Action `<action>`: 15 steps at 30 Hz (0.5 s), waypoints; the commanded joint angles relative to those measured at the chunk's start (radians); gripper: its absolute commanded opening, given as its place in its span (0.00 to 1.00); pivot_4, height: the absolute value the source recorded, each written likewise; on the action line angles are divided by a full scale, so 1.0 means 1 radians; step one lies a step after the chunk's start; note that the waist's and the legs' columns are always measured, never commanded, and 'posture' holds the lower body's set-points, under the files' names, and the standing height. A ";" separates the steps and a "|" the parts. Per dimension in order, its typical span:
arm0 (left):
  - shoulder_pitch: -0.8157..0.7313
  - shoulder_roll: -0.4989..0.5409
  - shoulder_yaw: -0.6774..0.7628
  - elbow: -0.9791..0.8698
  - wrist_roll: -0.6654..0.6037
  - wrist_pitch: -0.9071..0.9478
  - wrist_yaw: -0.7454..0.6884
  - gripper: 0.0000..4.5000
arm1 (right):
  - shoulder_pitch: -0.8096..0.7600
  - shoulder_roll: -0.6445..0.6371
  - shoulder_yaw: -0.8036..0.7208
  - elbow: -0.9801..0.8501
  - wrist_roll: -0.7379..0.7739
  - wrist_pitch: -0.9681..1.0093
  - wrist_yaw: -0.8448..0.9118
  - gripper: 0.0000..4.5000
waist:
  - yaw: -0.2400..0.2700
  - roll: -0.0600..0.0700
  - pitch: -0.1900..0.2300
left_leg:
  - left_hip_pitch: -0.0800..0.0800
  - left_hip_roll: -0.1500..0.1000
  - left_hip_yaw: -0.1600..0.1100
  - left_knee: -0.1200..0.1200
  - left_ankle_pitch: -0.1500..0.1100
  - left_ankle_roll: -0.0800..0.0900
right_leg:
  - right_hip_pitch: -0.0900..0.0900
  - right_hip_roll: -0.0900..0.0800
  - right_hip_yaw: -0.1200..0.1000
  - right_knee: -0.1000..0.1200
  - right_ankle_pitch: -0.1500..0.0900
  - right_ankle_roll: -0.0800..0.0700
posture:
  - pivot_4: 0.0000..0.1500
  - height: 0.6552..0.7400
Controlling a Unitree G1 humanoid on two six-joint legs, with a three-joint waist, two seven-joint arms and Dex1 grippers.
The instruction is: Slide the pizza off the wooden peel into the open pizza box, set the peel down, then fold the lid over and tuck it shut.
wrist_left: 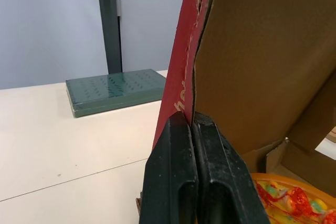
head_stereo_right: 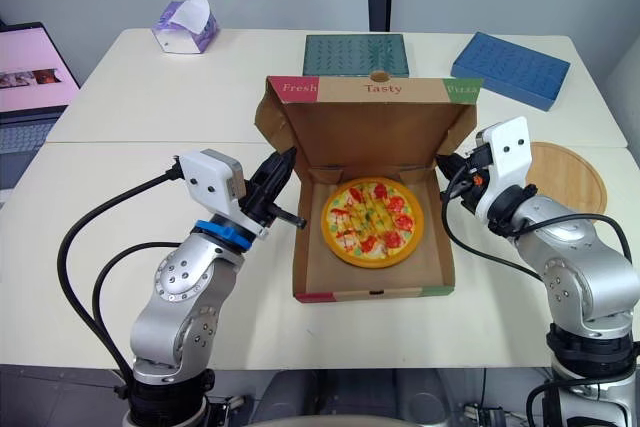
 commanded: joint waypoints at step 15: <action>0.227 0.114 0.035 -0.079 -0.181 -0.004 -0.148 0.00 | 0.129 0.012 0.055 -0.139 0.012 -0.047 0.021 0.01 | -0.002 0.001 0.000 | 0.001 0.000 0.000 -0.001 0.000 0.000 | 0.000 0.000 0.000 0.000 0.000 0.000 | 1.00 1.00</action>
